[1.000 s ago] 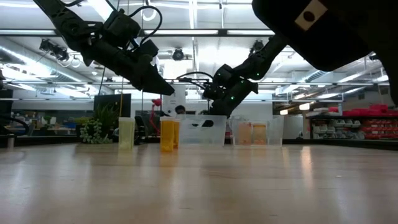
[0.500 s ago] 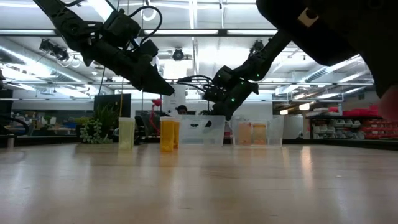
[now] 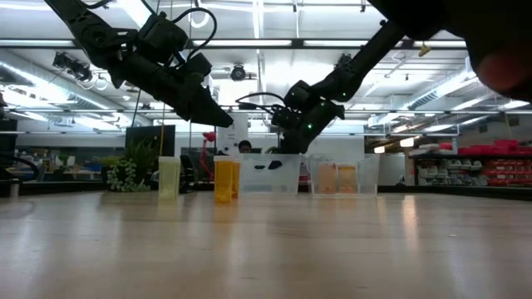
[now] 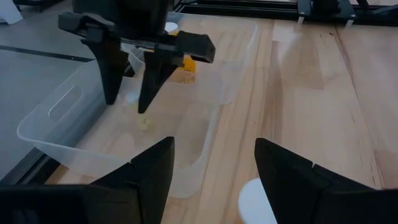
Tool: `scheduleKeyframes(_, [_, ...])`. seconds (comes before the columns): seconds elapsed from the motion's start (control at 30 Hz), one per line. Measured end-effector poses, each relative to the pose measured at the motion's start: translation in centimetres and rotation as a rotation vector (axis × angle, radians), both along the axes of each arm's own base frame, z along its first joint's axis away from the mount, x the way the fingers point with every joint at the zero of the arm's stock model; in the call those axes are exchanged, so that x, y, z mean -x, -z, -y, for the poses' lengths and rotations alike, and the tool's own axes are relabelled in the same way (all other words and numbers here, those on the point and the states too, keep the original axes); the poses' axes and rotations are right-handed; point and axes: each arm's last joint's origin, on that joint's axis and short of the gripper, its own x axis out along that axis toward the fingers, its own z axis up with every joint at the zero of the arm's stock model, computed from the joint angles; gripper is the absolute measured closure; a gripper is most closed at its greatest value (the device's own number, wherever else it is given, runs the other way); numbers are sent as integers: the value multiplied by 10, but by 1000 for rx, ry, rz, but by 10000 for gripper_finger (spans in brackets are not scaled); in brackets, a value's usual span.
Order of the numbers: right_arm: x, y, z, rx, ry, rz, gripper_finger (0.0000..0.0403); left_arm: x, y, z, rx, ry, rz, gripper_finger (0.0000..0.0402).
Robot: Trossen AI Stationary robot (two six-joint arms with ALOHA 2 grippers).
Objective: Pick and place medicine bottles into bin by pill shape (circle, oval)
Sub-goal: Put the big orange pill into the right transparent bin
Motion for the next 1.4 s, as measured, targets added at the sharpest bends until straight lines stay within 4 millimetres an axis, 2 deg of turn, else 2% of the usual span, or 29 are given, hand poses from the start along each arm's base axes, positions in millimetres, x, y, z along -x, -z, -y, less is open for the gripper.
scheduleKeyframes(0.27, [-5, -22, 4, -42, 22, -23, 189, 0, 0, 0, 0, -1, -2, 171])
scheduleKeyframes(0.5, [-9, -54, 5, -74, 124, -87, 189, 1, 2, 0, 9, -3, -18, 171])
scheduleKeyframes(0.7, [-8, -90, -1, -83, 126, -105, 189, 1, 2, 0, 36, -17, -8, 171])
scheduleKeyframes(0.9, [18, -137, -21, 13, 131, 7, 189, 1, 2, 0, 81, -39, 8, 171])
scheduleKeyframes(1.0, [37, -151, -35, 65, 152, 112, 189, 1, 2, 0, 105, -51, 17, 171])
scheduleKeyframes(1.1, [53, -152, -55, 108, 166, 206, 189, 1, 2, 0, 127, -62, 25, 171])
scheduleKeyframes(1.2, [68, -146, -72, 124, 163, 270, 189, 1, 2, 0, 146, -71, 35, 171])
scheduleKeyframes(1.4, [88, -131, -106, 94, 133, 295, 189, 0, 1, 1, 189, -70, 51, 171])
